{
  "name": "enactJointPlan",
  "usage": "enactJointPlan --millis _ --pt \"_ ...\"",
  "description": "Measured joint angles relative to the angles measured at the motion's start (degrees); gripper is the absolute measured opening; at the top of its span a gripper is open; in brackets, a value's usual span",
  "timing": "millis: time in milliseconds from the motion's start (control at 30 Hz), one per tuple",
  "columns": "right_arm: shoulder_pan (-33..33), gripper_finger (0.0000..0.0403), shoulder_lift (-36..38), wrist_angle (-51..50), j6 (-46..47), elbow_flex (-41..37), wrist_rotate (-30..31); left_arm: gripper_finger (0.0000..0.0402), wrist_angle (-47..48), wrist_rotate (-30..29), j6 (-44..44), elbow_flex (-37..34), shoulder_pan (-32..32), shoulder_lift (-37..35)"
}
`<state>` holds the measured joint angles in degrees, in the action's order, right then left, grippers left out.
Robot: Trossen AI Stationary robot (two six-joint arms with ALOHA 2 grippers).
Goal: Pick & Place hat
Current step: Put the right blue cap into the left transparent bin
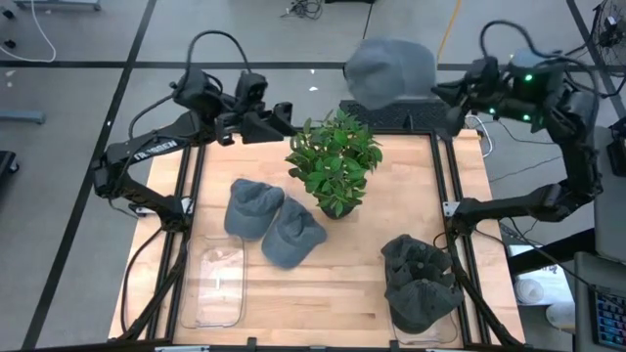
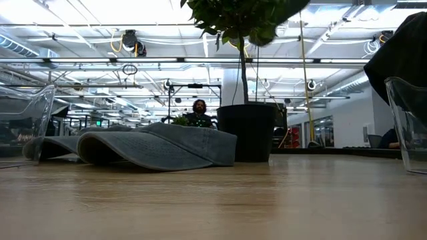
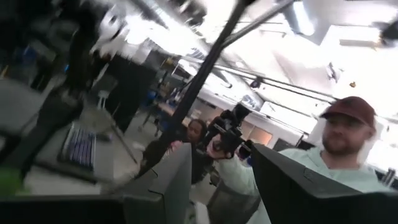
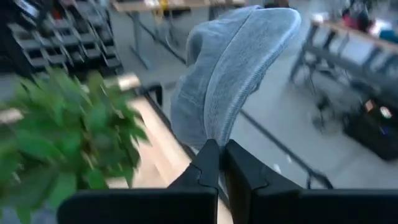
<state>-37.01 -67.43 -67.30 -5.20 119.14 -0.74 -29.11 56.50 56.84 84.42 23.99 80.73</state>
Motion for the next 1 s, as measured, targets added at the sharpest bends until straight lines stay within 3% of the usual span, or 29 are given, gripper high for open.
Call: enactJointPlan --millis 133,300,433,633,1000 --pt "0.0 0.0 -0.62 6.23 -0.45 0.1 -4.21 0.0175 -7.02 -0.77 -5.98 0.0 0.38 -0.3" --pt "0.0 0.0 -2.09 14.64 -0.38 0.1 -11.24 0.0175 -7.5 -6.74 -15.56 0.0 2.02 -3.11" --pt "0.03 0.0 -3.18 19.81 0.13 0.1 -15.87 0.0175 -0.97 -12.69 -23.18 0.0 3.2 -6.03" --pt "1.96 0.0 -4.51 23.8 1.72 0.1 -17.56 0.0175 12.99 -21.17 -34.04 0.0 3.73 -11.78" --pt "9.49 0.0 -6.45 34.85 4.51 0.08 -18.94 0.0175 24.54 -31.69 -36.92 0.0 3.62 -18.38"
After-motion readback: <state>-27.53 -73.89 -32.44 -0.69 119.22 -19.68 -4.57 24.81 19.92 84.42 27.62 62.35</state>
